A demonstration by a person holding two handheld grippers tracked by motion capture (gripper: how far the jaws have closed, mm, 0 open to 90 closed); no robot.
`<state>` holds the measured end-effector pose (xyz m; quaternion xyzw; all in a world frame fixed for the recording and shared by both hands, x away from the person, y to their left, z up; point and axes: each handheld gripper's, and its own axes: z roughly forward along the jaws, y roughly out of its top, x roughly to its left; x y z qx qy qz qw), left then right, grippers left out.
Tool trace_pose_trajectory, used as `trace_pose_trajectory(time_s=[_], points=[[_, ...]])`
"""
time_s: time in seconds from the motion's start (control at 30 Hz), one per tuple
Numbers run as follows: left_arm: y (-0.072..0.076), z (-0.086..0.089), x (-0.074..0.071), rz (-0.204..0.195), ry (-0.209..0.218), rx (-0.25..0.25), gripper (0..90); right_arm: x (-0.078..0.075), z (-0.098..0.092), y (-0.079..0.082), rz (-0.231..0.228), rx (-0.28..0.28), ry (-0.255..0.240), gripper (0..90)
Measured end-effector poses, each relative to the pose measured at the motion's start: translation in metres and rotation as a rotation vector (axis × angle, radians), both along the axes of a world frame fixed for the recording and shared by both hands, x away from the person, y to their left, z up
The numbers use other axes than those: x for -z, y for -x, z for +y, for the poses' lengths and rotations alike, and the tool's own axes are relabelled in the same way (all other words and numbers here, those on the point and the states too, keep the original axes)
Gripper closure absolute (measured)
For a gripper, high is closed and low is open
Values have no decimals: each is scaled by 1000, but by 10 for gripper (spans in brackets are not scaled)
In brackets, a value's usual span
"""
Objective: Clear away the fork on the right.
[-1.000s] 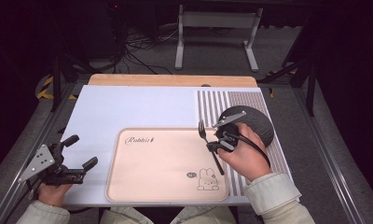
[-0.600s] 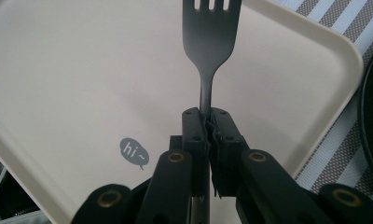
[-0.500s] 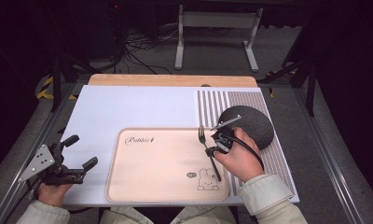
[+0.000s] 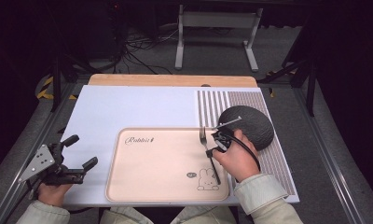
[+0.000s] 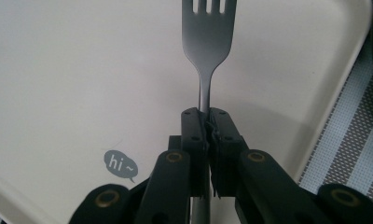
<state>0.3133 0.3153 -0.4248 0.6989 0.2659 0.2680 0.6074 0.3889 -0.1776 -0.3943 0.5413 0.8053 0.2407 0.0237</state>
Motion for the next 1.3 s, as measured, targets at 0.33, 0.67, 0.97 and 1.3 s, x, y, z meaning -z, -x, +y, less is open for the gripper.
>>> trace_pose_trajectory(time_s=[0.33,0.67,0.97,1.3], points=[[0,0,0,0,3,1,3,11,0,-8,41,112,-6,861],[0,0,0,1,2,-1,3,18,-2,-12,69,167,-8,858],[0,0,0,0,1,1,3,22,-2,-13,86,175,7,856],[0,0,0,1,2,2,3,24,-6,-14,84,193,-4,779]])
